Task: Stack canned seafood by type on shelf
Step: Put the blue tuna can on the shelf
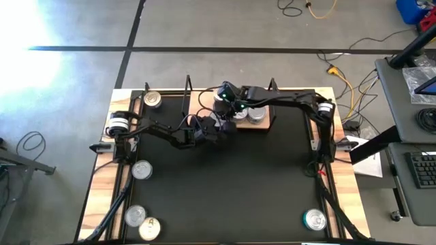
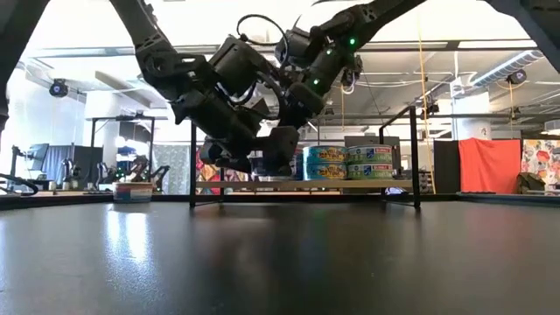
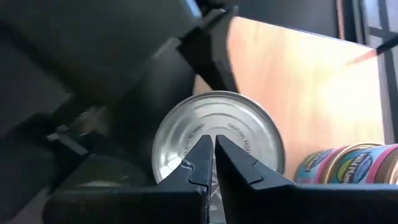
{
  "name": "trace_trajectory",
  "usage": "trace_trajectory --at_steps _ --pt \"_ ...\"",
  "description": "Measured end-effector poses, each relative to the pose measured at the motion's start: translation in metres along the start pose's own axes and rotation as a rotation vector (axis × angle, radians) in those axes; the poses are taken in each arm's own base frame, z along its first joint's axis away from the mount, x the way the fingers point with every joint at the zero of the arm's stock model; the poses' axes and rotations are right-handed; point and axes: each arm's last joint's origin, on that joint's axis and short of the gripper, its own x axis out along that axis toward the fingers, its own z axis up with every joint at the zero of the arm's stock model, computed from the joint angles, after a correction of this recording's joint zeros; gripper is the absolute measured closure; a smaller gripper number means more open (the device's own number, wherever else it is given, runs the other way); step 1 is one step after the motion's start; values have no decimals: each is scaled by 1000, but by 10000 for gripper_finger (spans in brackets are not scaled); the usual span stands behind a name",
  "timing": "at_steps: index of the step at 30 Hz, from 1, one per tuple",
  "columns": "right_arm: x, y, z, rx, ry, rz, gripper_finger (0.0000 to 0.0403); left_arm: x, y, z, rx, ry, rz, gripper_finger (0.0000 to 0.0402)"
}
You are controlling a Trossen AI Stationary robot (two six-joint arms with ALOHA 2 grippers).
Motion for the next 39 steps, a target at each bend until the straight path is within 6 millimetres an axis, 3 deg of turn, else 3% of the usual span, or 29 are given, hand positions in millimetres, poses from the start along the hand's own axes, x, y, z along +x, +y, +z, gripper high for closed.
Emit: trace_trajectory --at_steps 5,9,18,26,39 --pt "17 -11 -13 43 33 14 390 2 1 0 -11 11 -16 9" --pt "25 -15 -19 62 40 35 390 3 2 -1 -6 27 -20 9" --pt "24 -22 -26 102 73 7 390 -3 6 3 6 70 -22 7" --pt "22 -29 -30 145 80 -13 390 -22 10 13 38 114 -18 7" --pt "22 -30 -31 151 84 -13 390 -64 -1 13 70 156 -85 11"
